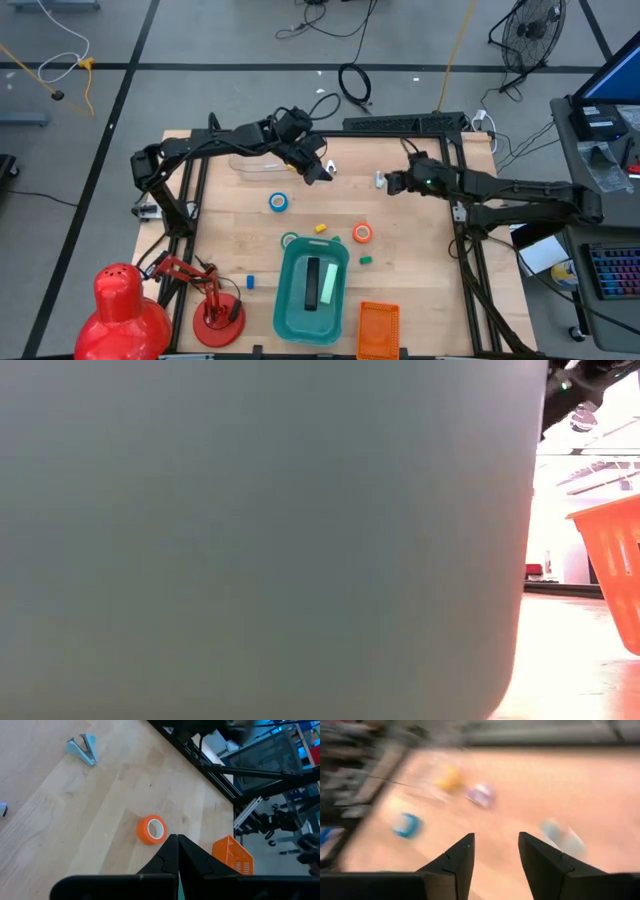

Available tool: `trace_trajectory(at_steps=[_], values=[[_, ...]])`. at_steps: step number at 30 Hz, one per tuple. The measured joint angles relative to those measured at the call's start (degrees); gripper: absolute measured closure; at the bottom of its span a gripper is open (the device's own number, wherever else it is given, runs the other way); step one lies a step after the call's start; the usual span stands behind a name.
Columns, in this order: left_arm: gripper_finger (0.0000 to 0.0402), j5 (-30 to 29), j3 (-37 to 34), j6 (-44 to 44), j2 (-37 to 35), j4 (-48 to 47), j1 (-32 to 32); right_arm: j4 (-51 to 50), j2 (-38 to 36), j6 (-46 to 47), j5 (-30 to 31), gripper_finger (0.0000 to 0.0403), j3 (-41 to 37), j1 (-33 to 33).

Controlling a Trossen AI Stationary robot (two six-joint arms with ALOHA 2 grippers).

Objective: Pick and place Stapler, Stapler remover, tape
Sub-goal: Put the blue staple remover into the orange bin

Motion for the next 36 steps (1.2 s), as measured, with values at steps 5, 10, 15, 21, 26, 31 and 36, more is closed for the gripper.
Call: trace_trajectory(at_steps=[5,10,15,21,26,31,36], values=[[0.04,-0.26,0.0,0.54,0.0,-0.07,-0.47,-7.7,3.99,8.72,-1.26,0.0284,0.0,-1.65],[0.0401,-1.57,0.0,0.75,0.0,0.25,-1.28,-4.71,10.42,9.55,-8.54,0.0294,0.0,-6.0],[0.0401,-1.97,0.0,0.79,0.0,0.26,-1.96,-0.89,15.62,6.04,-13.76,0.0277,0.0,-10.36],[0.04,-2.05,0.0,0.39,0.0,0.22,-3.11,-1.49,17.02,3.15,-13.66,0.0245,0.0,-13.49],[0.04,-2.04,0.0,0.2,0.0,0.2,-4.09,-0.36,17.95,1.53,-13.59,0.0237,0.02,-16.04],[0.04,-2.03,0.0,0.2,0.0,0.2,-4.35,3.83,20.33,1.71,-13.72,0.0236,0.02,-16.95],[0.0399,-2.03,0.0,0.1,0.0,0.2,-4.35,6.15,24.2,2.47,-15.25,0.0236,0.02,-16.94]])
